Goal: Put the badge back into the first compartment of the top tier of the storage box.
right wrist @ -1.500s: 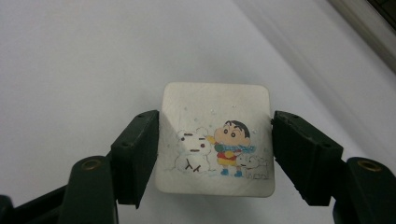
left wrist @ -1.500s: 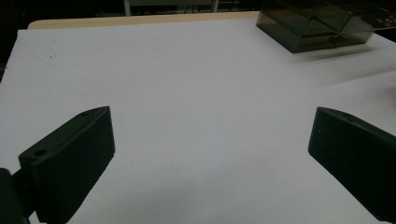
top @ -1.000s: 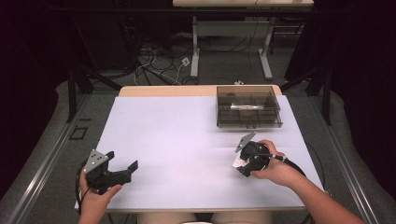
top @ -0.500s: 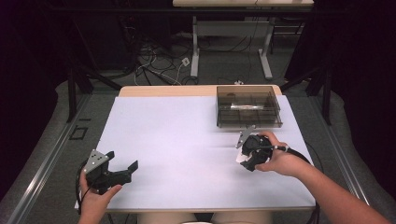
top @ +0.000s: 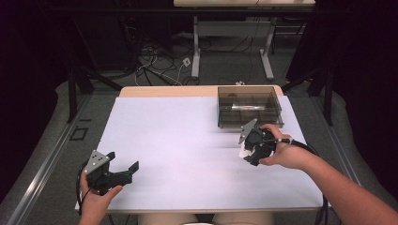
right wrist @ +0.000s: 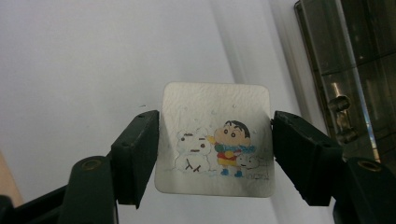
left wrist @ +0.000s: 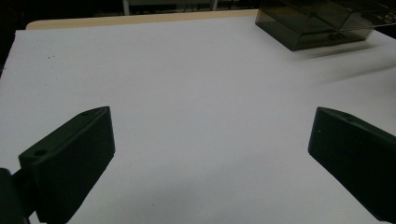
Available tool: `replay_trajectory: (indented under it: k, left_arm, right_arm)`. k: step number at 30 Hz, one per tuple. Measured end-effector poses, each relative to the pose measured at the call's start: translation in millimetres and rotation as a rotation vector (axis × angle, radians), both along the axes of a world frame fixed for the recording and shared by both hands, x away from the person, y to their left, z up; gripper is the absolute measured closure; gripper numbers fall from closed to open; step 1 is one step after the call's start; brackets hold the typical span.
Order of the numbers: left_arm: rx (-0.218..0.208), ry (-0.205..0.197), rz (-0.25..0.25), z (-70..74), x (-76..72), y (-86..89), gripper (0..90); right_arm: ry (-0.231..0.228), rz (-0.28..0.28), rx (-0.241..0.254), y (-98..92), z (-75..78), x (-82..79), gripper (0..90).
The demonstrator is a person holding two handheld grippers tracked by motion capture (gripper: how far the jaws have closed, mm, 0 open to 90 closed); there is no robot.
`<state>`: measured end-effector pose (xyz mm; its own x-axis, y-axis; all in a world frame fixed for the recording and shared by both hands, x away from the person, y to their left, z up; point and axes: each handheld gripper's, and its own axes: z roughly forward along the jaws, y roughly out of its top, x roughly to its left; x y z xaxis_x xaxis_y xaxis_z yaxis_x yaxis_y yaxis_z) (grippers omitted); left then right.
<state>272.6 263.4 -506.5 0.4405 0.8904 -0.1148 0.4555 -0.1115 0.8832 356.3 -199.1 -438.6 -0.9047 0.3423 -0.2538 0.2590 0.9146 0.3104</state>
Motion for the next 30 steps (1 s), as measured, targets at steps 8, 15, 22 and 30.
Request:
replay_trajectory:
  k: [8,15,22,30]
  left_arm:
    - [0.002,0.0,-0.003,-0.1,0.3,-0.3,0.5]
    - [0.002,-0.005,-0.002,0.2,-0.1,-0.3,0.5]
    - [0.0,-0.002,0.001,-0.3,0.7,-1.0,0.6]
    - [0.001,0.001,0.0,-0.7,0.9,-2.5,0.6]
  right_arm:
    - [-0.01,0.025,-0.013,0.5,11.7,4.9,32.9]
    - [-0.015,0.04,-0.016,-1.0,24.4,9.8,32.9]
    - [-0.026,0.058,-0.009,-6.4,36.5,16.6,32.9]
    - [-0.042,0.082,0.002,-8.6,45.0,25.0,32.9]
